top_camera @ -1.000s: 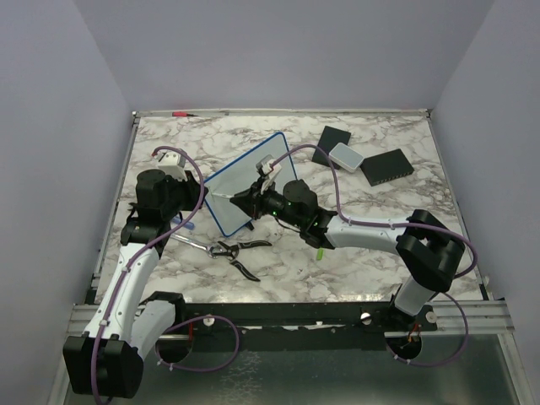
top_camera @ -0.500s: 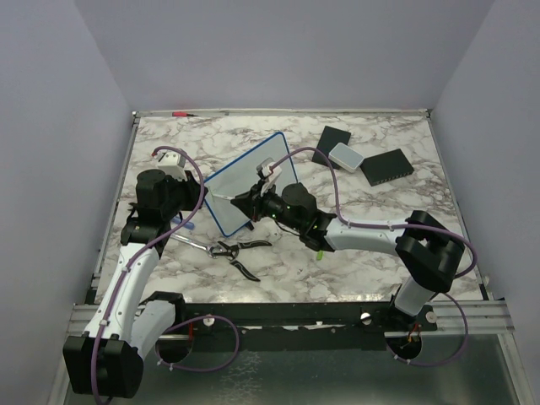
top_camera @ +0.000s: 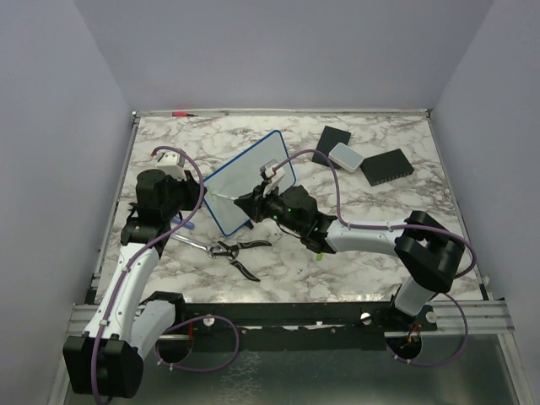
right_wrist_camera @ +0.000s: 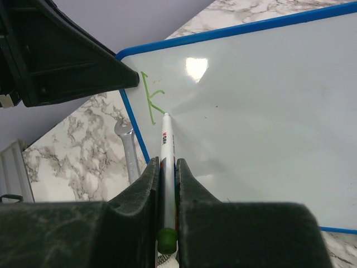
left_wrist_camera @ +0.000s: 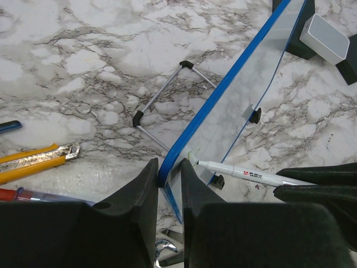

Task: Write a sentence on the whiteboard

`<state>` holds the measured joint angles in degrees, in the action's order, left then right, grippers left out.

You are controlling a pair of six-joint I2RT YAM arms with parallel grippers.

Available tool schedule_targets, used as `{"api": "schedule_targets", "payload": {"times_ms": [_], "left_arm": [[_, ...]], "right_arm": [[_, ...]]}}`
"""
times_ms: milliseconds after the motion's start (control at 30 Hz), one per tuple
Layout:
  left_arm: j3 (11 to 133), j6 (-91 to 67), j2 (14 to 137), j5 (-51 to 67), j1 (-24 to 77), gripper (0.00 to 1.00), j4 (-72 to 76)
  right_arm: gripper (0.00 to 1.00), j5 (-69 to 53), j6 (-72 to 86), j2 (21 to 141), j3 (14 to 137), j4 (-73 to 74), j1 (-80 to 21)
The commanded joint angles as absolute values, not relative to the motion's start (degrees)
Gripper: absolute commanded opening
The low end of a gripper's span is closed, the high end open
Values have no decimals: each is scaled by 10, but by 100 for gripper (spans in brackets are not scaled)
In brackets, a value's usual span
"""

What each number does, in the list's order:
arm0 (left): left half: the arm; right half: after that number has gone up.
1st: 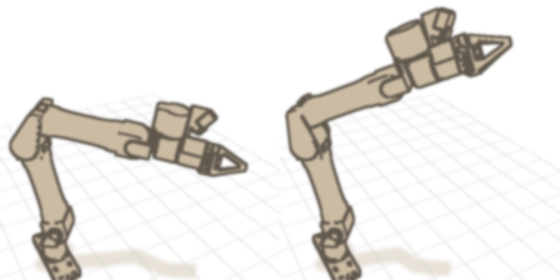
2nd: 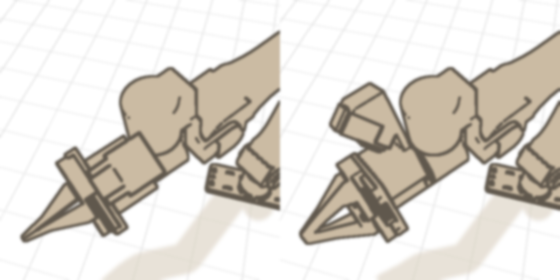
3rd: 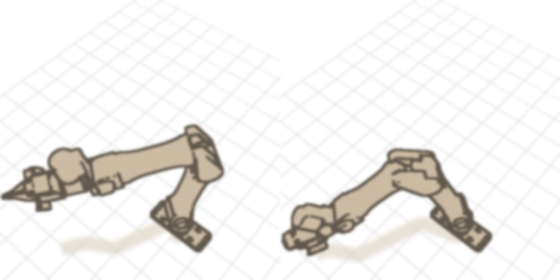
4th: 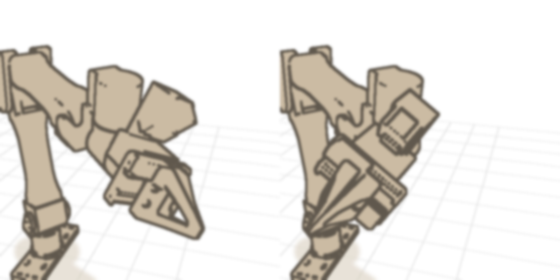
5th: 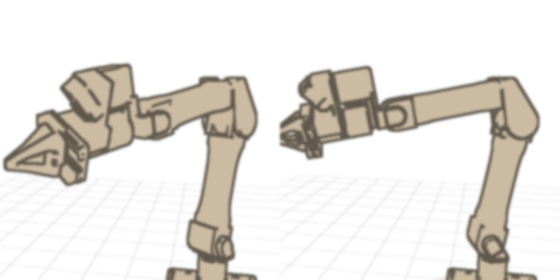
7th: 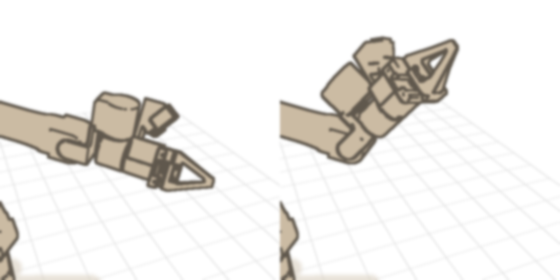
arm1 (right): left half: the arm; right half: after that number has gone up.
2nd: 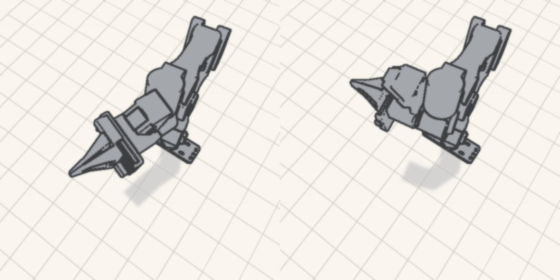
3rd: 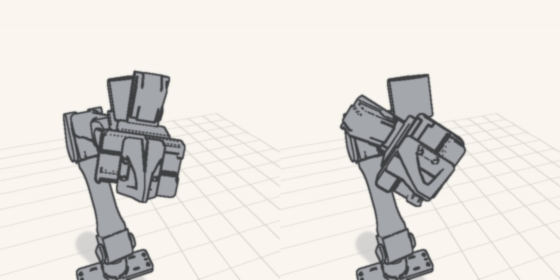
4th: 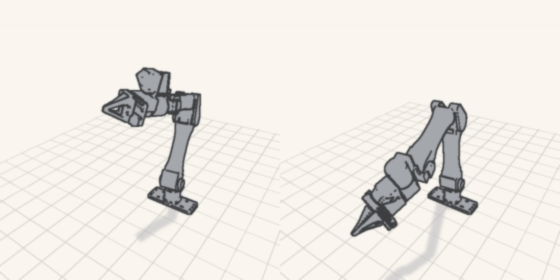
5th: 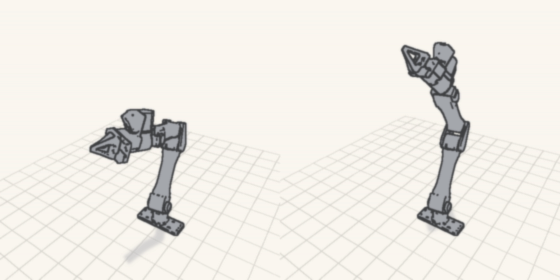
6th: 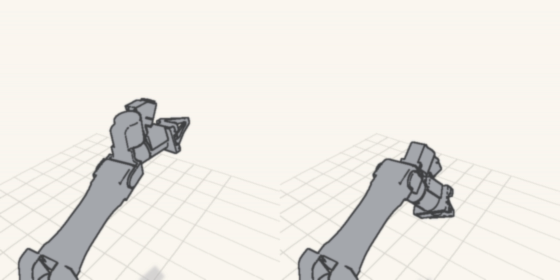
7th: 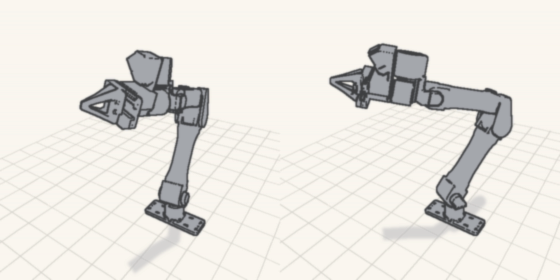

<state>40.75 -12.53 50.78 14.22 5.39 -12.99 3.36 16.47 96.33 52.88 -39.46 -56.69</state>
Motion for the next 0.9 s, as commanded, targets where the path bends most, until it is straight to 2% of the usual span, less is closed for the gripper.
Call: {"api": "schedule_targets", "payload": {"times_ms": [0, 567, 867], "left_arm": [[409, -116, 497, 123, 56, 14, -144], [409, -115, 497, 122, 57, 14, -144], [409, -114, 498, 120, 57, 14, -145]], "right_arm": [[1, 83, 160, 959, 513, -392, -567], [1, 79, 159, 958, 511, -393, -567], [1, 79, 151, 902, 499, -390, -567]]}}
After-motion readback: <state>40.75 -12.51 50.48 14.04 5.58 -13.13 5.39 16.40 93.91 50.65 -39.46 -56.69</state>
